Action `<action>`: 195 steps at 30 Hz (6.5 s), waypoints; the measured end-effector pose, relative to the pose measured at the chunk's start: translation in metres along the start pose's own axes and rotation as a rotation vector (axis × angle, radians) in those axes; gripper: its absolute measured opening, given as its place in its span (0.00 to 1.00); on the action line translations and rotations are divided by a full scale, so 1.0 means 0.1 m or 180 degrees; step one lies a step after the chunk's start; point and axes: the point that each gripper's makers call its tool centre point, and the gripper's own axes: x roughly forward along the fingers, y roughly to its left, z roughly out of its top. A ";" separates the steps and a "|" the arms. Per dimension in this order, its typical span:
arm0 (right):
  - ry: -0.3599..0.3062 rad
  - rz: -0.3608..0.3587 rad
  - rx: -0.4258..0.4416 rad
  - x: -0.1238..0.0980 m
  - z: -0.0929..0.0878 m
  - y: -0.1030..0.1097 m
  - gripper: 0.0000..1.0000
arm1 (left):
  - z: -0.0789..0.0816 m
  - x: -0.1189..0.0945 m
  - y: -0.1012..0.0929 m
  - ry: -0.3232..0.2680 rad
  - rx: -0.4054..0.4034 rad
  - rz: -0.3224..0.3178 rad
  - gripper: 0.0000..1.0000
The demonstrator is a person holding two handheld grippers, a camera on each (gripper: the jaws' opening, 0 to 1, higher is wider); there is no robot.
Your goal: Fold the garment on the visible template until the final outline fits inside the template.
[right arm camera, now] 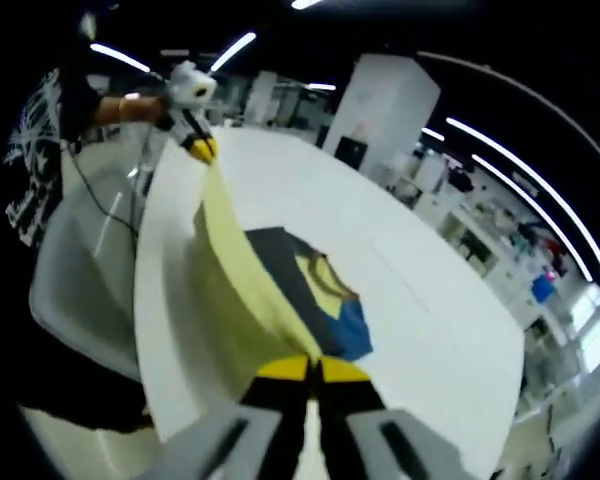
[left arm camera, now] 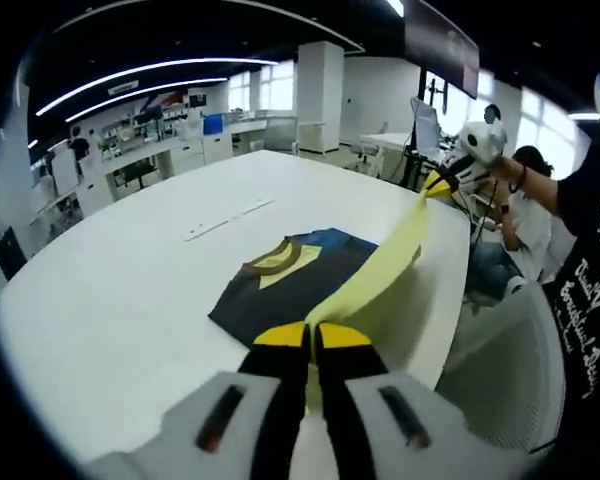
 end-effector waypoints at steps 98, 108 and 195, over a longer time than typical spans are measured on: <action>-0.0237 -0.0593 0.0758 1.15 0.11 -0.99 0.00 | 0.20 0.87 1.23 -0.0036 0.0325 0.0884 0.00; -0.0180 -0.0545 0.0762 1.32 0.03 -1.04 0.00 | 0.12 0.99 1.33 0.0017 0.0243 0.0862 0.00; 0.0439 -0.0247 0.0781 2.20 -0.67 -1.04 0.00 | -0.72 1.78 1.73 0.0551 -0.0208 0.0628 0.00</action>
